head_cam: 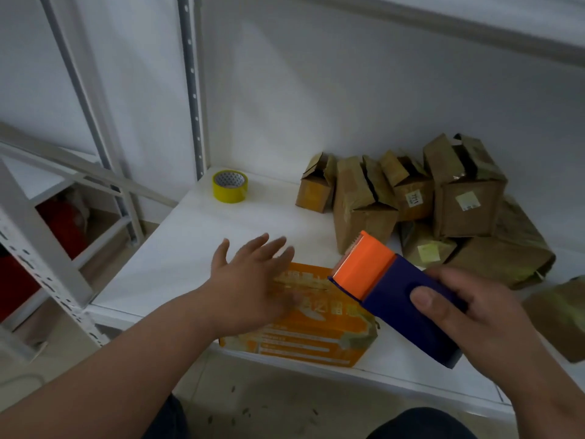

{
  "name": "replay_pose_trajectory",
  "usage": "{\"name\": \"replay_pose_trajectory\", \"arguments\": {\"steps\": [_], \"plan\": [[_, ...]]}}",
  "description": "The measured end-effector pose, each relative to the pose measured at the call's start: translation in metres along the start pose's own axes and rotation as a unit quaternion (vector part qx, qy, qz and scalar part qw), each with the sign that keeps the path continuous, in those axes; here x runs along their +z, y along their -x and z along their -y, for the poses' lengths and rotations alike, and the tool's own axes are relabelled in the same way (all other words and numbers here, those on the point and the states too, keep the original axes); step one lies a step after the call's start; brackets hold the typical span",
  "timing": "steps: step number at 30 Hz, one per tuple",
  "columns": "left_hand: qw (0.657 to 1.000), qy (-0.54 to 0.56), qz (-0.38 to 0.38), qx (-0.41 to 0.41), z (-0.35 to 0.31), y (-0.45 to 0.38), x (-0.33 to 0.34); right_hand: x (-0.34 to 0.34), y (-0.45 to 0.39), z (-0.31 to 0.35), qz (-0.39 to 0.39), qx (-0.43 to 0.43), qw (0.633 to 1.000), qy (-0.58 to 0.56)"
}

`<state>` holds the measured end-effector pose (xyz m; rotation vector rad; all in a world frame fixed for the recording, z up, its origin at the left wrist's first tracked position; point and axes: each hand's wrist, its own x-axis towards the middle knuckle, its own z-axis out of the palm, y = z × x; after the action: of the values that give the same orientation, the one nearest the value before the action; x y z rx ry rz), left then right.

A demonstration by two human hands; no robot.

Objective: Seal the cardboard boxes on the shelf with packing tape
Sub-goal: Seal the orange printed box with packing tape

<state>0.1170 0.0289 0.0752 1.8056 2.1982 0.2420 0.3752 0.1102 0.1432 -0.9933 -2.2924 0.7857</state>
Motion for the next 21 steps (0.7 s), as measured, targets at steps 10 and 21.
{"name": "replay_pose_trajectory", "arguments": {"steps": [10,21], "plan": [[0.812,0.581,-0.009,-0.05,-0.026,0.019,-0.046,0.002,-0.005,0.015,0.036,-0.019,0.999,0.011],[0.796,0.603,-0.003,-0.059,-0.022,0.025,-0.054,0.012,-0.019,0.023,0.08,-0.046,0.995,0.046]]}}
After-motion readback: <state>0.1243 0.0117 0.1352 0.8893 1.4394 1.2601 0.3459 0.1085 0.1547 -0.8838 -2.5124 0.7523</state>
